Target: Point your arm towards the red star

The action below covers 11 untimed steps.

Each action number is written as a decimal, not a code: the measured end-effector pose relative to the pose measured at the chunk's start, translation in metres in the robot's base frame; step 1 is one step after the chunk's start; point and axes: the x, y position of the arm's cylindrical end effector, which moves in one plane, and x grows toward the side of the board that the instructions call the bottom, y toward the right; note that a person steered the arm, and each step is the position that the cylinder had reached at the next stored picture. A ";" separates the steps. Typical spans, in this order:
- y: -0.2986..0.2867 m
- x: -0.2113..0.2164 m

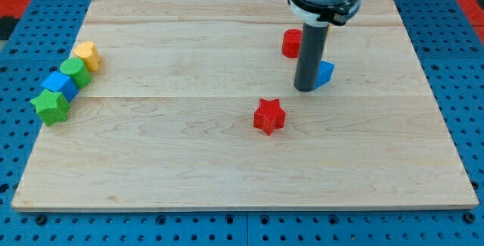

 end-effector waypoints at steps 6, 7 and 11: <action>0.024 0.061; 0.018 0.069; -0.020 0.071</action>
